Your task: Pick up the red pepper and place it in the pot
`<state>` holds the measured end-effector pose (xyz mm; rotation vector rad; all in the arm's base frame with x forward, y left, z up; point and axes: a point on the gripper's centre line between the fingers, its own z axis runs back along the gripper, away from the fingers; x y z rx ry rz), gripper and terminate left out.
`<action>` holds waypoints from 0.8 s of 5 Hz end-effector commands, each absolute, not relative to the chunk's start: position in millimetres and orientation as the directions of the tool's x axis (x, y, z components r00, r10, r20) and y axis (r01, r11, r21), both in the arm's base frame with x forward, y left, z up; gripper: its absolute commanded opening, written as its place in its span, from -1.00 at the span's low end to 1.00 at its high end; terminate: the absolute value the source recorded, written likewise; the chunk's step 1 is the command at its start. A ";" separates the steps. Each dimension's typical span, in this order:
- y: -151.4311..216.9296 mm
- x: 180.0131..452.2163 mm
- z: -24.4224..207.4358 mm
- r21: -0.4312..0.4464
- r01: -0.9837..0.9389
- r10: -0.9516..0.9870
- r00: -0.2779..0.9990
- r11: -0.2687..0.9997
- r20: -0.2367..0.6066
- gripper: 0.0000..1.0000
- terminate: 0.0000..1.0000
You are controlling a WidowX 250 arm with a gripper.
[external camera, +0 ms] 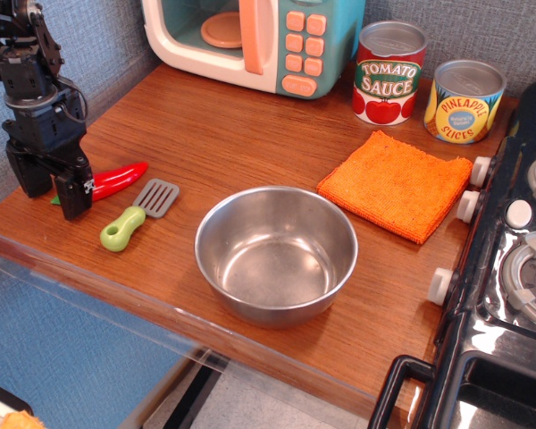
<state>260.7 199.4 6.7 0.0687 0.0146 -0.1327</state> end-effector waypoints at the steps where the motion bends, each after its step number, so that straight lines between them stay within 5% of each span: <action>1: 187.0 263.1 7.5 0.069 0.167 -0.167 0.986 0.984 0.001 1.00 -1.00; 2: 185.9 263.8 3.5 0.059 0.184 -0.184 0.983 0.981 0.006 -1.00 -1.00; 4: 179.4 264.1 -2.2 0.032 0.200 -0.200 0.980 0.979 0.001 -1.00 -1.00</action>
